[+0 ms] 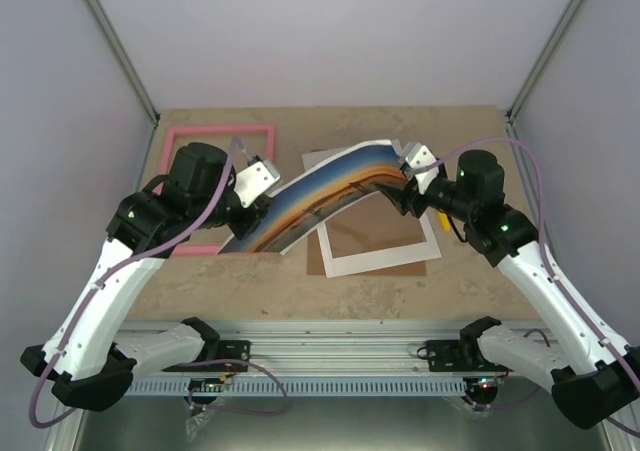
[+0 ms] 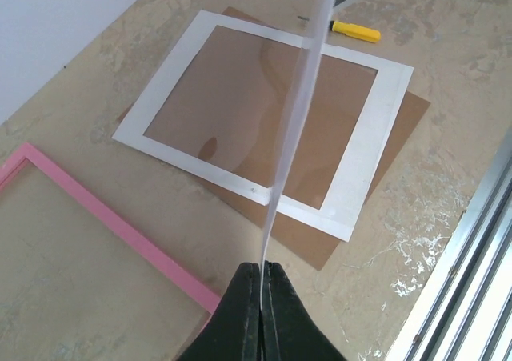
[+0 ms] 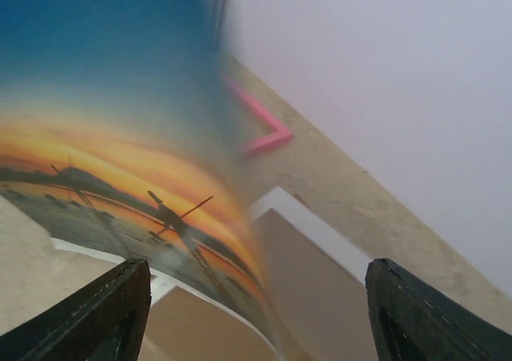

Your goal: Take the photo out of the frame

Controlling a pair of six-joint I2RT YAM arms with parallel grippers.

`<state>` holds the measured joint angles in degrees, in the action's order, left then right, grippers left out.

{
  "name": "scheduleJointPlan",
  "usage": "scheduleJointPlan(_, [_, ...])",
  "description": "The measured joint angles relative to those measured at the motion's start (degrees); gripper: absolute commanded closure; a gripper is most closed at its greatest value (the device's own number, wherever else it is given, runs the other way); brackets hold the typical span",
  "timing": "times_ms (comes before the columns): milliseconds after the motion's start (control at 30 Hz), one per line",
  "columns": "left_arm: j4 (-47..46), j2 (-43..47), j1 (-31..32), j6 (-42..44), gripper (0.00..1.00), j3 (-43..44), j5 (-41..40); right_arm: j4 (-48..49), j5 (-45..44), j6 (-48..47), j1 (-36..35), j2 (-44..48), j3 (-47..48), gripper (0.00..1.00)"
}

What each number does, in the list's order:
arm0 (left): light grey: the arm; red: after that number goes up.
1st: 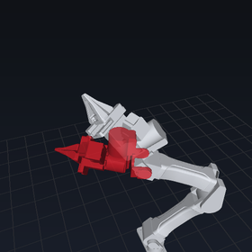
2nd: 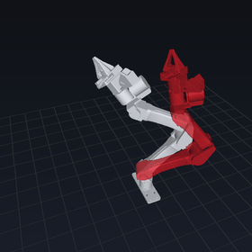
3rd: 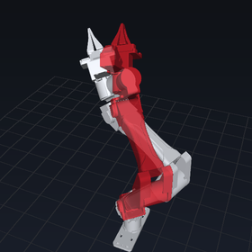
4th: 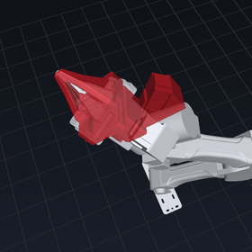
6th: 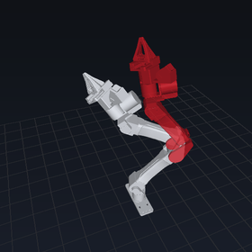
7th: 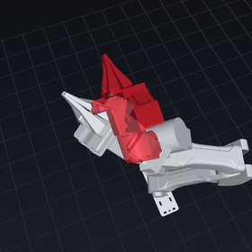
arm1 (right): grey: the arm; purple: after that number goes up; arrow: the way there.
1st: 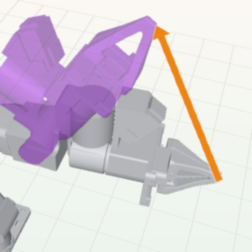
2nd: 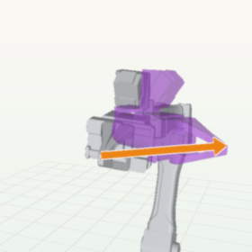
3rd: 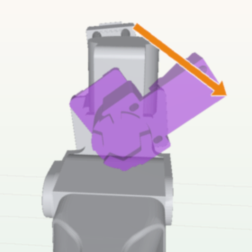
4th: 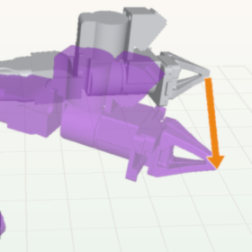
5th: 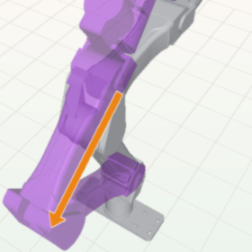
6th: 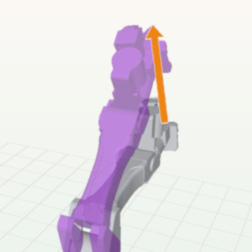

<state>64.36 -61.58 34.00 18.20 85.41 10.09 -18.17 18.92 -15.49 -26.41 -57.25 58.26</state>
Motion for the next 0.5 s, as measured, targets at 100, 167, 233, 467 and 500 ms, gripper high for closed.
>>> scheduleJointPlan(100, [0.0, 0.7, 0.0, 0.1, 1.00, -0.3, 0.2, -1.2, 2.6, -1.7, 0.1, -0.6, 0.3, 0.53])
scheduleJointPlan(167, [0.0, 1.1, 0.0, 0.1, 1.00, -0.4, 0.2, -1.7, 3.7, -2.2, 0.2, -0.6, 0.3, 0.64])
scheduleJointPlan(233, [0.0, 1.4, 0.0, 0.2, 1.00, -0.7, 0.3, -2.3, 4.2, -2.8, 0.4, -0.5, 0.5, 0.72])
scheduleJointPlan(467, [-0.3, 1.5, 0.0, 0.1, 1.00, -1.5, 0.5, -5.2, 5.4, -3.6, 0.5, 0.2, 2.1, 1.00])
scheduleJointPlan(500, [-0.7, 1.6, 0.0, 0.0, 1.00, -1.7, 0.4, -6.0, 5.8, -3.1, 0.5, 0.2, 2.6, 1.00])
